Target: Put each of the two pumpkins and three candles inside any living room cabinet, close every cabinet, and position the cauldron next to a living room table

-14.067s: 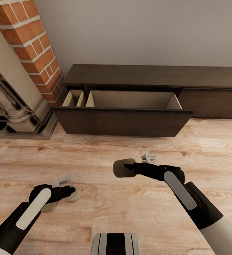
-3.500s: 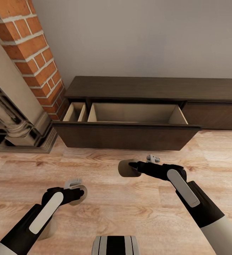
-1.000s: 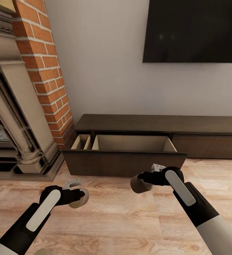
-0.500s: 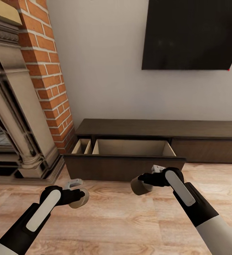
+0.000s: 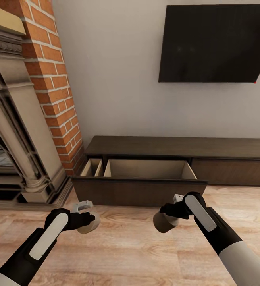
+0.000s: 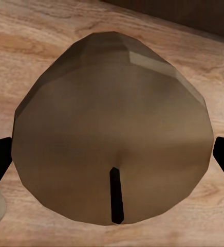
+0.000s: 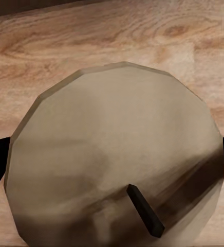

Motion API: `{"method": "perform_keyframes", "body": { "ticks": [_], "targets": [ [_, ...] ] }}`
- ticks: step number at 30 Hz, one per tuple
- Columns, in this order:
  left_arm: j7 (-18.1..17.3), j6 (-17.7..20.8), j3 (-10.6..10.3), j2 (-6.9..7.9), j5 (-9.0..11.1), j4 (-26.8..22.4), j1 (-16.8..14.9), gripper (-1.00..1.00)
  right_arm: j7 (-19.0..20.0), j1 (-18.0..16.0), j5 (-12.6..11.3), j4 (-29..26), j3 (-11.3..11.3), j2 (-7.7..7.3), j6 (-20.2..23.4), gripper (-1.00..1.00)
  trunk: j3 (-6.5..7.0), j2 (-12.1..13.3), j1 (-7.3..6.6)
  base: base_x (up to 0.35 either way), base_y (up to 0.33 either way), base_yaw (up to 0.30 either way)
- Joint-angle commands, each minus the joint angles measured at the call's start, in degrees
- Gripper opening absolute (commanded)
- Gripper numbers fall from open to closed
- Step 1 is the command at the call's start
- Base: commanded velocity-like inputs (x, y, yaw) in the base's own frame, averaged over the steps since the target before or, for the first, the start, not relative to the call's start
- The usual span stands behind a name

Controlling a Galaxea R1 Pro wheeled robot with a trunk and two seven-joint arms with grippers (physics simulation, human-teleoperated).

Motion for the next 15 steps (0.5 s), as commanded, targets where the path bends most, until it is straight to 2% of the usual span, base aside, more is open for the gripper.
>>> {"method": "perform_keyframes", "body": {
  "ticks": [1, 15],
  "targets": [
    [0.6, 0.02, -0.12, 0.05, 0.57, -0.06, -0.04, -1.0, -0.67, -0.05, -0.65, -0.06, 0.15, -0.06, 0.51, -1.0, 0.13, 0.39, -0.23, 0.0, 0.0, 0.0],
    [0.6, 0.02, -0.12, 0.05, 0.57, -0.11, -0.05, -1.0, -0.69, -0.05, -0.65, -0.14, 0.17, 0.02, 1.9, -1.0, 2.64, 6.01, -3.31, 0.0, 0.0, 0.0]
  ]
}}
